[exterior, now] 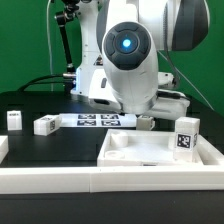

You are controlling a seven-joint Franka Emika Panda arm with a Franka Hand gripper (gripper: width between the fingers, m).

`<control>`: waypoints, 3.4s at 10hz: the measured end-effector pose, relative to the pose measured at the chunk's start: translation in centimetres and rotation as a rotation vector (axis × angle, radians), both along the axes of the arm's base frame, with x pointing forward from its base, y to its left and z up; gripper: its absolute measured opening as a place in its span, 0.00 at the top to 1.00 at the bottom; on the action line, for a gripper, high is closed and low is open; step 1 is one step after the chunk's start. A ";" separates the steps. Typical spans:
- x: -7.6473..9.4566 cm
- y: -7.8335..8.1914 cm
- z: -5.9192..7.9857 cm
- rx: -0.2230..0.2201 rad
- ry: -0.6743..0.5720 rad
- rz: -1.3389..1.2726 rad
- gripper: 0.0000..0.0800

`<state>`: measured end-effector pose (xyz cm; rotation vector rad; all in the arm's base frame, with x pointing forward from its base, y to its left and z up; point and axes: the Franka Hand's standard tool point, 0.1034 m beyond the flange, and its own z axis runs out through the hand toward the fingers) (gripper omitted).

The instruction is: Assemble square table

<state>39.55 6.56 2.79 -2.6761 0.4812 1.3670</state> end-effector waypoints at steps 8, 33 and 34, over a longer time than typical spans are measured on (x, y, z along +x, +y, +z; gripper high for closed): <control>-0.2 1.0 -0.8 0.058 -0.044 0.054 0.19; 3.8 -1.5 1.9 0.056 -0.280 0.059 0.64; 4.8 -1.8 2.9 0.062 -0.314 0.060 0.64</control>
Offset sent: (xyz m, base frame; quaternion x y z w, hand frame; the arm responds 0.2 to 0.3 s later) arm 0.0000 0.0000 0.0000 0.0000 0.0000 0.0000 1.0000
